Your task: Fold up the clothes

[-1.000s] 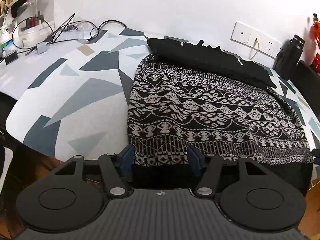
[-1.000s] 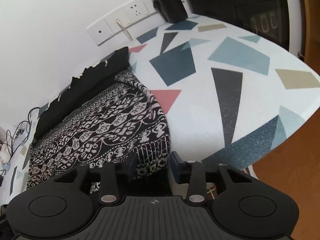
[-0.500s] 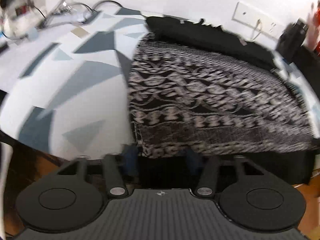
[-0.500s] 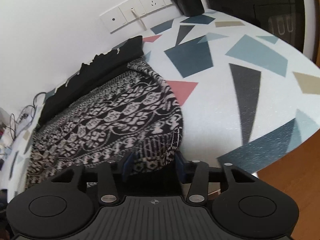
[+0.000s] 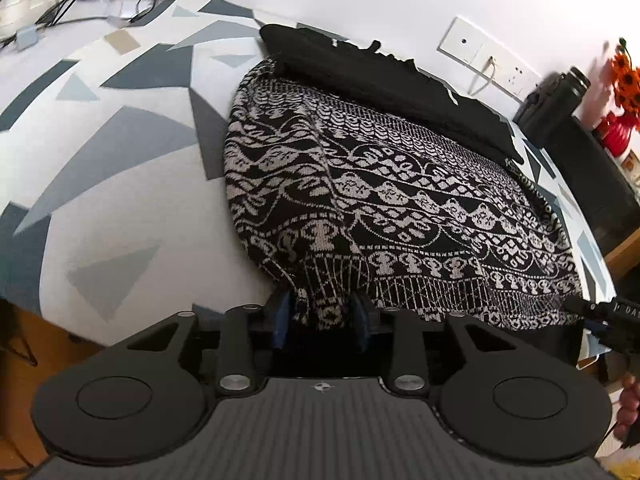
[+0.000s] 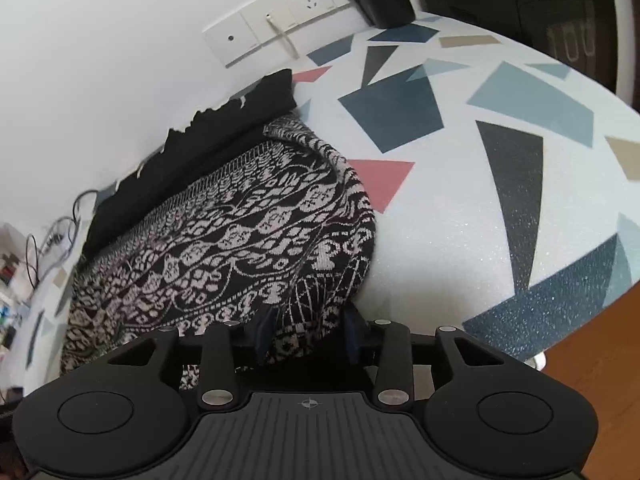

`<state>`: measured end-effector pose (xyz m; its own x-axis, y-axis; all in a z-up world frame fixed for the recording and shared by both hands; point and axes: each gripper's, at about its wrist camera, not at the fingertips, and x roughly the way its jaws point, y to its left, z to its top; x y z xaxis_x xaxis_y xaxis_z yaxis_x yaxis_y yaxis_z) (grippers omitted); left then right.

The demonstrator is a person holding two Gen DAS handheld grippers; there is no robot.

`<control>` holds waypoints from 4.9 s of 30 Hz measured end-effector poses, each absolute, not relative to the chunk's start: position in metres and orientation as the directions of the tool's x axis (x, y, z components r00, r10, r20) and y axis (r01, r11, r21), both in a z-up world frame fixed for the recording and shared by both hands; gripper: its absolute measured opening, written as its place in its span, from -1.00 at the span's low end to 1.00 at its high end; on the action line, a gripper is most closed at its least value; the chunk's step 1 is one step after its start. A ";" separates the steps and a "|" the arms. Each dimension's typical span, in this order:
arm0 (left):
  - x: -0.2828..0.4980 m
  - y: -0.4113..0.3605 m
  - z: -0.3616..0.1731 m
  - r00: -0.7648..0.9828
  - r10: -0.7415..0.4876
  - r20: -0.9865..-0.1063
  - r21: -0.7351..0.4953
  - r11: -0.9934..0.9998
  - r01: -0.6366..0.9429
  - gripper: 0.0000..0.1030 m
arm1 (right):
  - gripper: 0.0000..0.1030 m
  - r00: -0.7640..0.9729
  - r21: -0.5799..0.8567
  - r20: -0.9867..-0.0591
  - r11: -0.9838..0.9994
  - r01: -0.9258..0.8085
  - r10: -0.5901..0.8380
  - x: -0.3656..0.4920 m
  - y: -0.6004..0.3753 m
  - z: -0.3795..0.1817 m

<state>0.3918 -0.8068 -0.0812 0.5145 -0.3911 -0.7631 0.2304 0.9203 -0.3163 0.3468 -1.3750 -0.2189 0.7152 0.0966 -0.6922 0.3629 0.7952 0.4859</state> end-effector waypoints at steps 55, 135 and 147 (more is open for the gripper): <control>0.347 -0.798 -0.007 0.788 -0.373 -0.490 -0.450 0.882 0.138 -0.74 | -0.77 0.838 0.757 -0.414 0.645 0.100 0.356 0.340 -1.421 -0.172; 0.630 -0.833 -0.015 0.614 -0.568 -0.548 -0.722 0.692 -0.004 -0.86 | -0.78 0.874 0.791 -0.454 0.530 0.307 0.172 0.601 -1.434 -0.174; 0.774 -0.875 -0.055 0.643 -0.472 -0.603 -0.615 0.788 0.001 -0.80 | -0.80 0.875 0.811 -0.462 0.467 0.353 0.141 0.738 -1.481 -0.191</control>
